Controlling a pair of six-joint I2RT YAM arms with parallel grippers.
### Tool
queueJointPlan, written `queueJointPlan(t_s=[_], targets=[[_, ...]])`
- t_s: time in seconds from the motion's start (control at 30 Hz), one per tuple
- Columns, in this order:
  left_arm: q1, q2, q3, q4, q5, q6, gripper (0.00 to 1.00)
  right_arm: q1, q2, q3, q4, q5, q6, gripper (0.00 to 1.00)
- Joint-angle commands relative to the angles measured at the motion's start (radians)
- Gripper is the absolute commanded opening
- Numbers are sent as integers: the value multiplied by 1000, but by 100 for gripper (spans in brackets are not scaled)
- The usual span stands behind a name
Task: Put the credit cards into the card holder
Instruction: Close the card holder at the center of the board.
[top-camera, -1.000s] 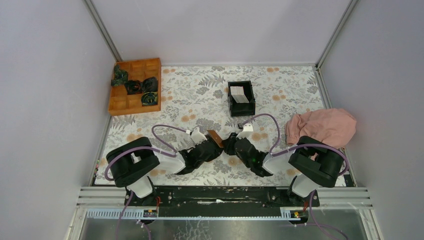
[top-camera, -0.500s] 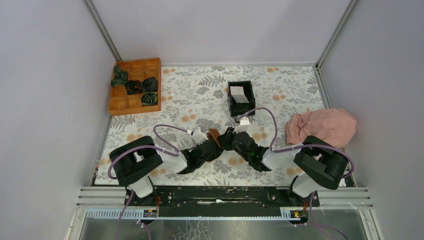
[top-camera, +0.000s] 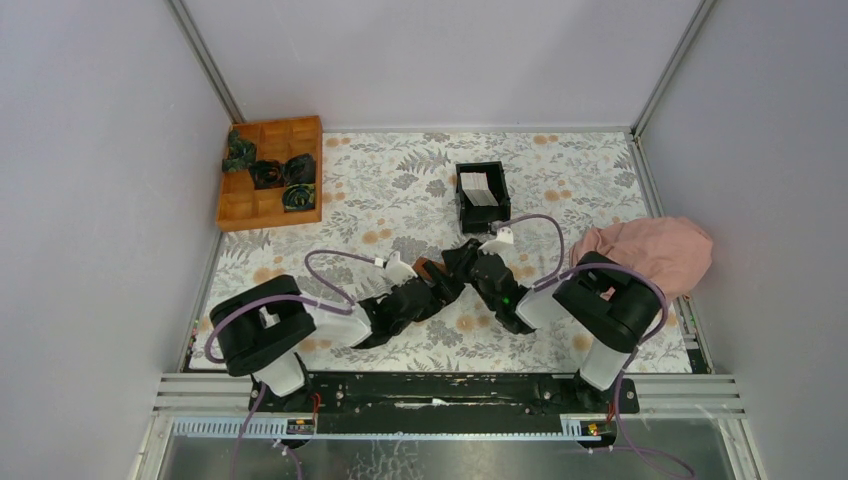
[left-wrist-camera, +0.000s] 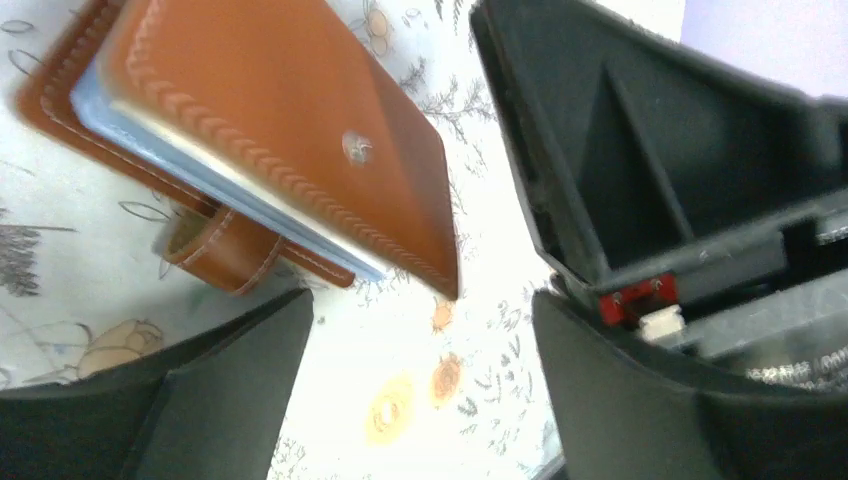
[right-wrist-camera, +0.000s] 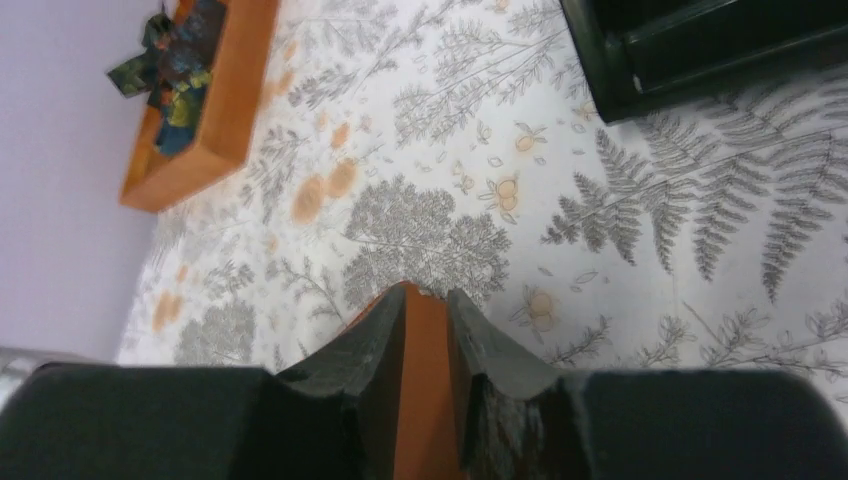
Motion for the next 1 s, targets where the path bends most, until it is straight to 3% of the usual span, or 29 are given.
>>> queueJointPlan(t_s=[0.0,0.37,0.67,0.8,0.97], targets=[[-34,50,-65,-364,94,104,100,72,127,-11,-89,-172,37,28],[-131,-204,-82,-620,-31,-11,100,72,178,-7,-114,-106,70,28],[-187,-434,-233,-650,-164,-188,100,72,97,-12,-219,-50,45,31],[-187,-451,-242,-667,-198,-186,100,72,77,-11,-265,-22,51,32],[-201,-358,-210,-608,-269,-86,100,72,71,-8,-292,-18,66,32]])
